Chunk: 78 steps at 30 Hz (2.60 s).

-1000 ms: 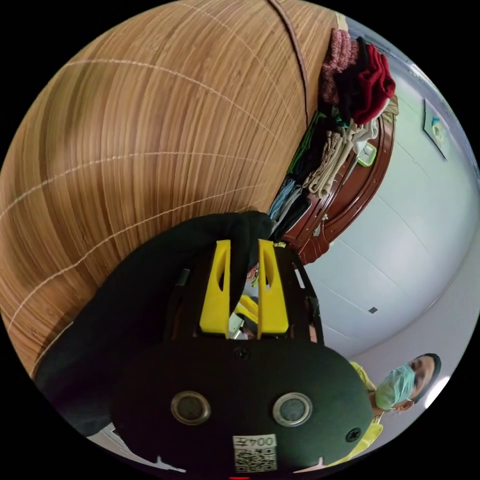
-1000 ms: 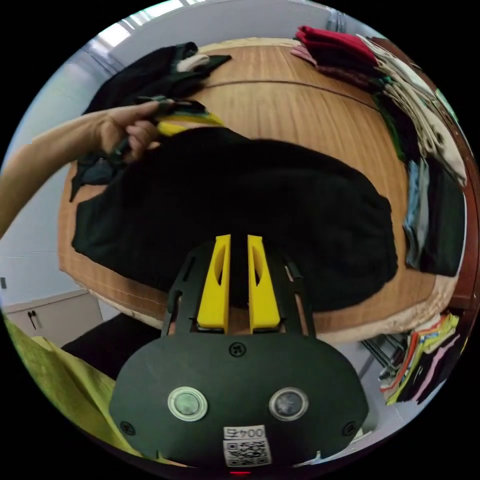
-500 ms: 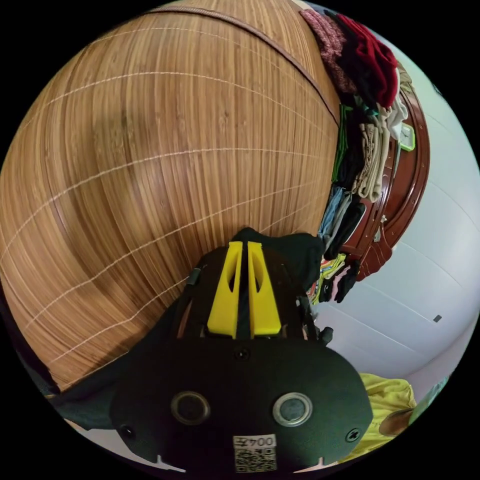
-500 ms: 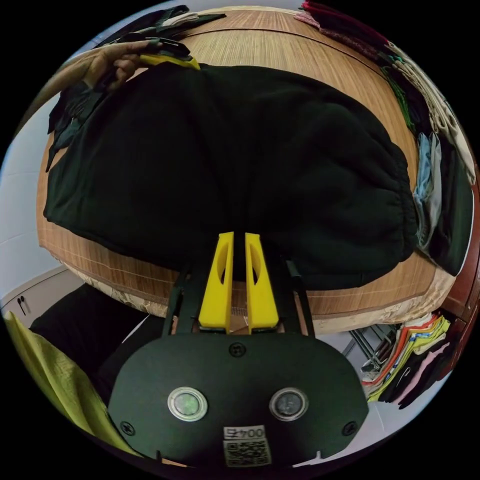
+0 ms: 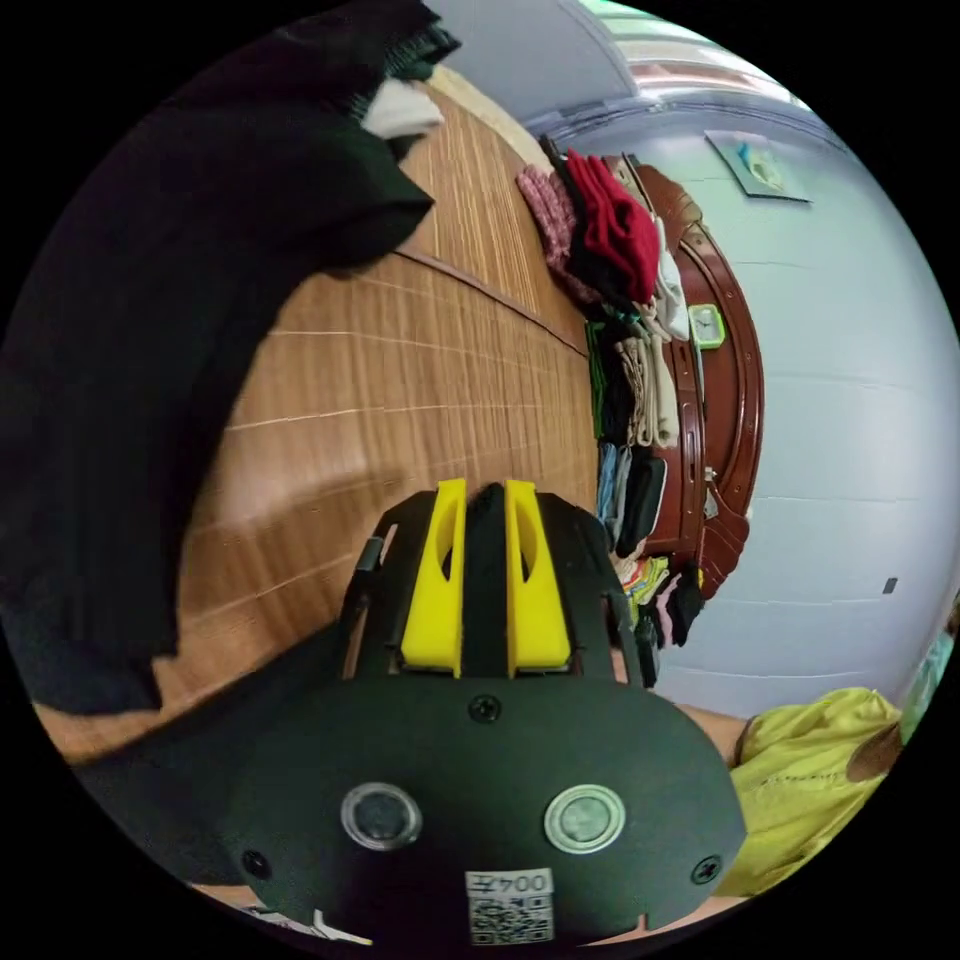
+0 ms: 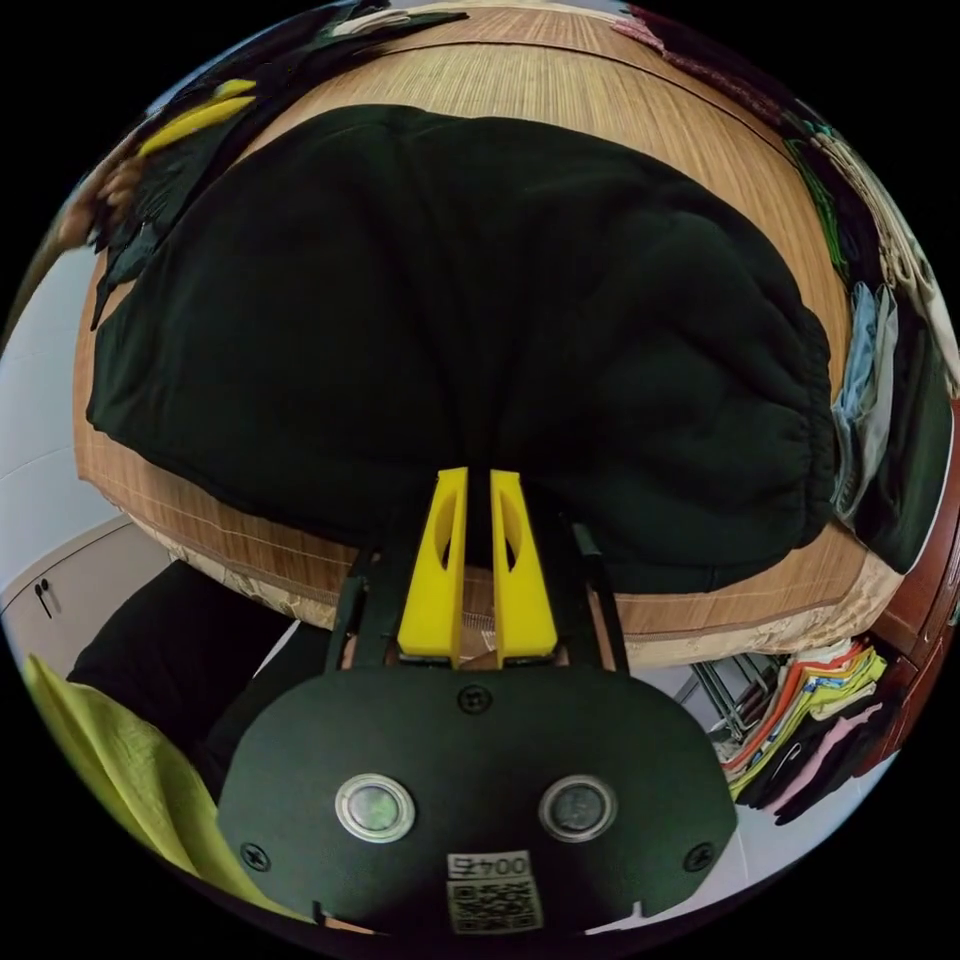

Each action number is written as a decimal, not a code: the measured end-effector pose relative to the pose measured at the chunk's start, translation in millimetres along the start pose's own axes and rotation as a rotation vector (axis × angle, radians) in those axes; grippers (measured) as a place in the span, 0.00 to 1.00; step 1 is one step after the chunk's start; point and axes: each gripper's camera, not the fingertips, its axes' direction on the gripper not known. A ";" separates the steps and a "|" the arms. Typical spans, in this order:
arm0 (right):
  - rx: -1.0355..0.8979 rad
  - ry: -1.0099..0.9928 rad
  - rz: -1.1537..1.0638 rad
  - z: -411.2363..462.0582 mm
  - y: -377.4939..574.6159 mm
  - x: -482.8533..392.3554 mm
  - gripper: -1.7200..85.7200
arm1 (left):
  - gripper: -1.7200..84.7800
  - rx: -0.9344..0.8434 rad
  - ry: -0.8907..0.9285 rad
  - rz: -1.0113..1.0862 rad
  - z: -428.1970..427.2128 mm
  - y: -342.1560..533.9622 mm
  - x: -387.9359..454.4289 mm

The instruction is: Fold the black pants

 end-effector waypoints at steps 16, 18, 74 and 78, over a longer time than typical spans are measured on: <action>0.230 -0.819 0.697 -8.2 98.8 60.6 0.16 | 0.09 0.662 -0.006 -0.888 -191.2 565.5 -232.2; 0.239 -0.817 0.754 -5.0 105.1 55.8 0.16 | 0.10 0.694 0.020 -0.899 -190.8 576.2 -247.9; 0.286 -0.284 0.574 -77.0 161.6 -9.6 0.12 | 0.10 0.682 -0.365 -0.586 -241.6 612.8 -251.4; 0.278 -0.148 0.308 -91.3 130.2 -53.1 0.12 | 0.10 0.578 -0.423 -0.375 -214.3 532.9 -220.3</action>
